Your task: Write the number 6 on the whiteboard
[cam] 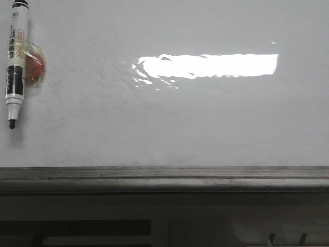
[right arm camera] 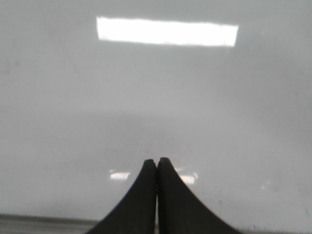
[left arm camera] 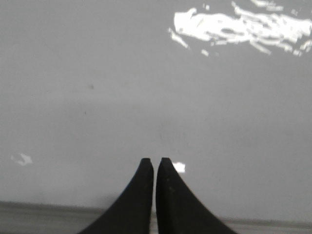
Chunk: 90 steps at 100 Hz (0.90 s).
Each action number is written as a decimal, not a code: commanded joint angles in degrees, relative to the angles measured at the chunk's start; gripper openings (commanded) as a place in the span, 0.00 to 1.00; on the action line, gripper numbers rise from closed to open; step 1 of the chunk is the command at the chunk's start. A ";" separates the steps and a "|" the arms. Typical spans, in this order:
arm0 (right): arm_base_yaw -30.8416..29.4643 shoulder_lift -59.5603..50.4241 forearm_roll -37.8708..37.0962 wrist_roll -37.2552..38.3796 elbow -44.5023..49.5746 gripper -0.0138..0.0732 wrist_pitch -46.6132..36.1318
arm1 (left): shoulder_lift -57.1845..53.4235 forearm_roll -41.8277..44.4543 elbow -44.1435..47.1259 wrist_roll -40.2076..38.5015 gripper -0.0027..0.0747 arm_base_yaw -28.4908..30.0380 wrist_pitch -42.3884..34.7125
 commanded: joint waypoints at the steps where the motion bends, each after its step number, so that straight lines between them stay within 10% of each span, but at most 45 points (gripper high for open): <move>1: -0.50 -1.19 -0.69 0.00 0.63 0.10 -8.49 | -1.57 -1.41 0.21 -0.34 0.01 0.13 -8.67; 90: -0.50 16.15 10.22 0.00 -12.03 0.10 5.80 | 10.63 -1.82 -11.79 -0.34 0.01 0.13 -6.55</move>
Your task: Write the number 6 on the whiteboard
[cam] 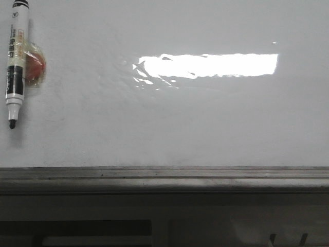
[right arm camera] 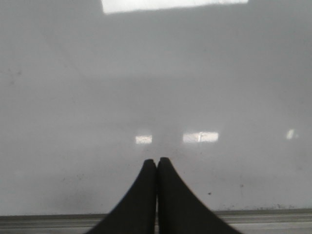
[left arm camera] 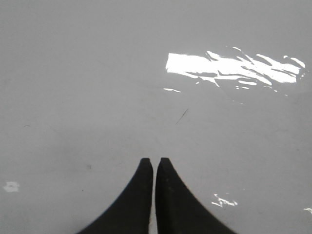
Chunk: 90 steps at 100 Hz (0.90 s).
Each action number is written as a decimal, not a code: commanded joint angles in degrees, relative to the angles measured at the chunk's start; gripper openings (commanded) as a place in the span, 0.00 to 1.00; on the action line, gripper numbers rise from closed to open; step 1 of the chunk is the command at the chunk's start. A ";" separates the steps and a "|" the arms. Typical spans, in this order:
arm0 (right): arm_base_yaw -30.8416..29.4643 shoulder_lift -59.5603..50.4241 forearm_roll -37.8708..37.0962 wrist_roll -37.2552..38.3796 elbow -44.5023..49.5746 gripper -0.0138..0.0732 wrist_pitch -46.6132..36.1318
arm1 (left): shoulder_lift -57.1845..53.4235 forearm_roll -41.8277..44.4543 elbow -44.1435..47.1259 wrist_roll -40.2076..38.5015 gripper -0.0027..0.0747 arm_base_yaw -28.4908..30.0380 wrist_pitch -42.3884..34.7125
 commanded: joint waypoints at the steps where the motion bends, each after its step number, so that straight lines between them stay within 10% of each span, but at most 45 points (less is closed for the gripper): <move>1: -0.50 5.23 1.70 0.00 -4.87 0.10 -0.69 | 4.70 -0.12 -4.08 -0.34 0.01 0.13 -3.74; 24: -0.50 10.72 2.21 0.00 -8.11 0.10 -0.82 | 12.05 3.15 -8.24 -0.11 0.03 0.13 -3.75; 48: -0.50 10.72 2.21 0.00 -8.11 0.10 -0.61 | 13.62 2.34 -8.24 -0.34 0.52 0.13 -11.39; 90: -0.40 10.72 2.35 0.00 -8.11 0.10 -0.47 | 14.75 7.52 -8.20 -0.34 0.52 -6.95 -18.20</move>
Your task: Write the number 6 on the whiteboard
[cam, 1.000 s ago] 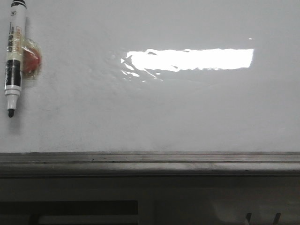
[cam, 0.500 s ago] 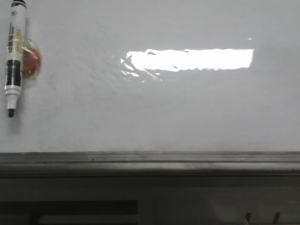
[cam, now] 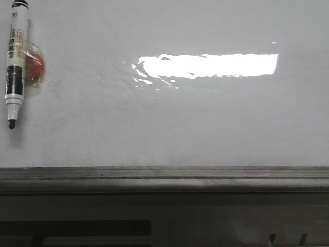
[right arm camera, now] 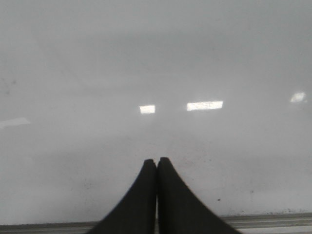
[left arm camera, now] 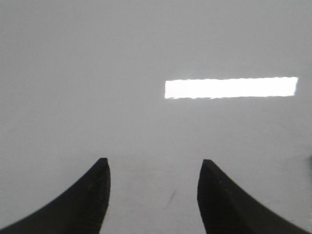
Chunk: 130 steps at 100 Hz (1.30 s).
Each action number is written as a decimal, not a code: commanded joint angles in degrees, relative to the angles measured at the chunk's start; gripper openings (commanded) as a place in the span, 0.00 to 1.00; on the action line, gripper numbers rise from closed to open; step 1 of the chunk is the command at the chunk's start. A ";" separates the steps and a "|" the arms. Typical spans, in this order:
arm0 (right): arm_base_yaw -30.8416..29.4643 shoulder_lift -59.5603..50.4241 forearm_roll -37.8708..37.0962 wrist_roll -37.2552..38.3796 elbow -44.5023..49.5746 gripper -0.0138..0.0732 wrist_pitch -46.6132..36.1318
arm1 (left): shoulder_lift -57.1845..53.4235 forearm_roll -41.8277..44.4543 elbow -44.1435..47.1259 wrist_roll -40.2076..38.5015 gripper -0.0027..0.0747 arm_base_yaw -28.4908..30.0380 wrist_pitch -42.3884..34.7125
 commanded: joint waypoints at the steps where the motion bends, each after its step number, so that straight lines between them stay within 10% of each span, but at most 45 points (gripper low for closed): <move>1: -0.40 0.80 0.27 0.00 -1.92 0.10 -3.35 | 1.61 0.78 -2.09 -0.34 0.52 -4.16 -4.92; 57: -0.40 0.80 0.27 0.00 -1.92 0.10 -3.12 | 15.63 -13.30 -2.09 -0.34 0.52 -33.57 -5.03; 130: -0.40 0.80 0.27 0.00 -1.92 0.10 -3.55 | 34.25 -18.56 -5.15 -0.34 0.52 -36.30 -11.52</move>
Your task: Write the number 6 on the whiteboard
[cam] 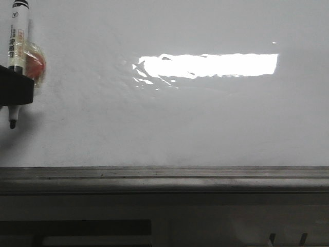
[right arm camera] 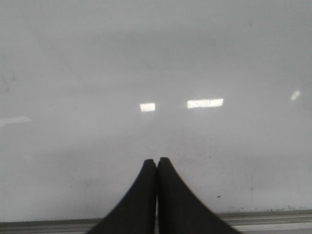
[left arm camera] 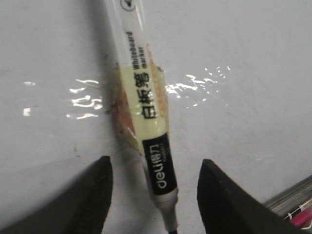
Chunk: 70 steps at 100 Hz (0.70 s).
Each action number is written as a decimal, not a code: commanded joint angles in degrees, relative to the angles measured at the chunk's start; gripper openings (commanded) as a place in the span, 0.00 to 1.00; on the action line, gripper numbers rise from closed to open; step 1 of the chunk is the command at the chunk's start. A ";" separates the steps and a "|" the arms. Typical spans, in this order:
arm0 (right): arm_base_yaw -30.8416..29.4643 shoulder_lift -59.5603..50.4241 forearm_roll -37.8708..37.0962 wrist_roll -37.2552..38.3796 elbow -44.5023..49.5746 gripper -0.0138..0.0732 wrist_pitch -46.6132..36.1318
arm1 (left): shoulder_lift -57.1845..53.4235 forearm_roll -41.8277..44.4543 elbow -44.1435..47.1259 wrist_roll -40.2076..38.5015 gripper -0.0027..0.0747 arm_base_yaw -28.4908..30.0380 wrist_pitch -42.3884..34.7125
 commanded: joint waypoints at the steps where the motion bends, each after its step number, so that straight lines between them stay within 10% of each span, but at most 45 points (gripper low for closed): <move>1: -0.40 0.80 0.27 0.00 -1.92 0.10 -3.92 | 2.05 -0.27 -2.19 -0.23 0.52 -0.49 -4.57; 25: -0.40 0.80 0.27 0.00 -1.92 0.10 -3.92 | 6.35 -0.27 -2.19 -0.23 0.47 -0.39 -4.87; 48: -0.10 0.80 0.27 0.00 -1.92 0.10 -3.23 | 7.60 -0.27 -2.19 -0.23 0.01 -0.39 -4.46; 70: 3.17 0.80 0.27 0.00 -1.92 0.10 -3.18 | 7.60 -0.36 -2.19 -0.23 0.01 -0.39 -4.35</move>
